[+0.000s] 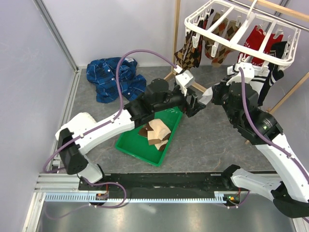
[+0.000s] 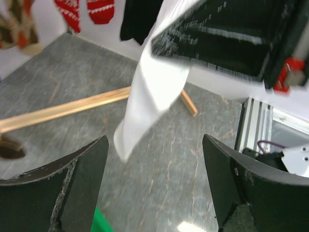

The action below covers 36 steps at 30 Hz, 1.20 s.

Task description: Remove the socks clipped to the hanger

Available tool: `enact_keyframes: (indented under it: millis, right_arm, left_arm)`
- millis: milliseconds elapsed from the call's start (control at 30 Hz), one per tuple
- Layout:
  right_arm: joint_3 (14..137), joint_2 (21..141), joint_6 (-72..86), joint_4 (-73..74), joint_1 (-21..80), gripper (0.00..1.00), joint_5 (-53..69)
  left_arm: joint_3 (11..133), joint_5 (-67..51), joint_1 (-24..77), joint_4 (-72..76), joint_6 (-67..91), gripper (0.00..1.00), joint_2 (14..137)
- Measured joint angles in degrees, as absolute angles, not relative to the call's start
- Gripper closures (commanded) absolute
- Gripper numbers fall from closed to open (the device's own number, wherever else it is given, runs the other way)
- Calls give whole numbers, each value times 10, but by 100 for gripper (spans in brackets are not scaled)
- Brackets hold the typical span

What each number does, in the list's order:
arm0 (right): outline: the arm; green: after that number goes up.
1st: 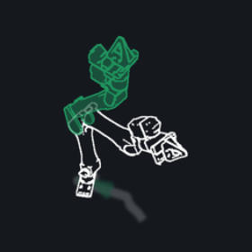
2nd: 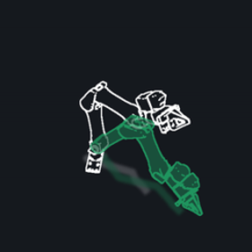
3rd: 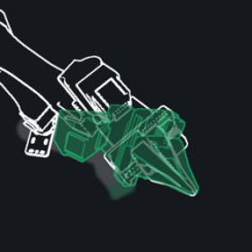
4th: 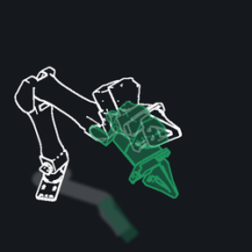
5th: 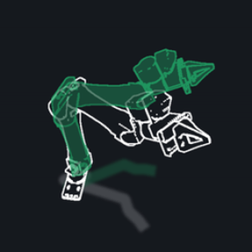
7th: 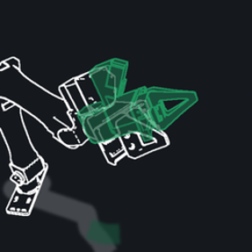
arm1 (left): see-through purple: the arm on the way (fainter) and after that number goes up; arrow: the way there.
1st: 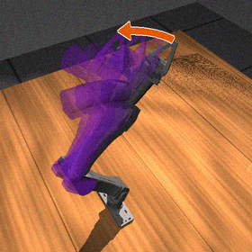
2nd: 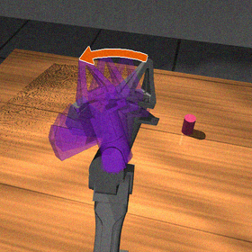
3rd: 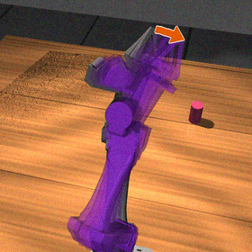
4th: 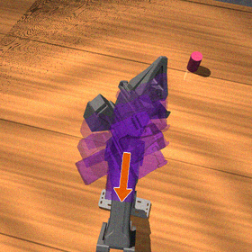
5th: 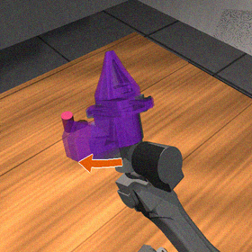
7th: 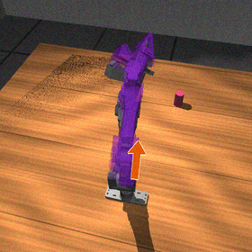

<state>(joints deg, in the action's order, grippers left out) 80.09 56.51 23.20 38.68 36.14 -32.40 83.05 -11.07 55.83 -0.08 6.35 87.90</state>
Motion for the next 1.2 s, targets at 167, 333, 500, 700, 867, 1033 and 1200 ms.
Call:
enact_keyframes:
  millis: [167,333,500,700,867,1033,1200]
  right_arm:
    - [804,560,237,387,361,100,-317]
    - [808,553,241,387,361,100,-312]
    - [808,549,245,389,361,100,-308]
    - [808,546,248,402,361,83,-308]
    - [821,537,256,426,361,59,-308]
    - [861,530,260,452,361,44,-313]
    - [901,526,259,480,361,41,-327]
  left_arm:
    - [885,-103,571,2,63,32,934]
    - [901,-86,579,3,63,48,954]
    - [901,-61,594,7,58,85,959]
    - [901,-51,602,10,56,98,959]
    - [899,-46,602,12,66,98,959]
    - [877,-46,602,27,74,98,951]
    - [854,-46,602,35,82,98,943]
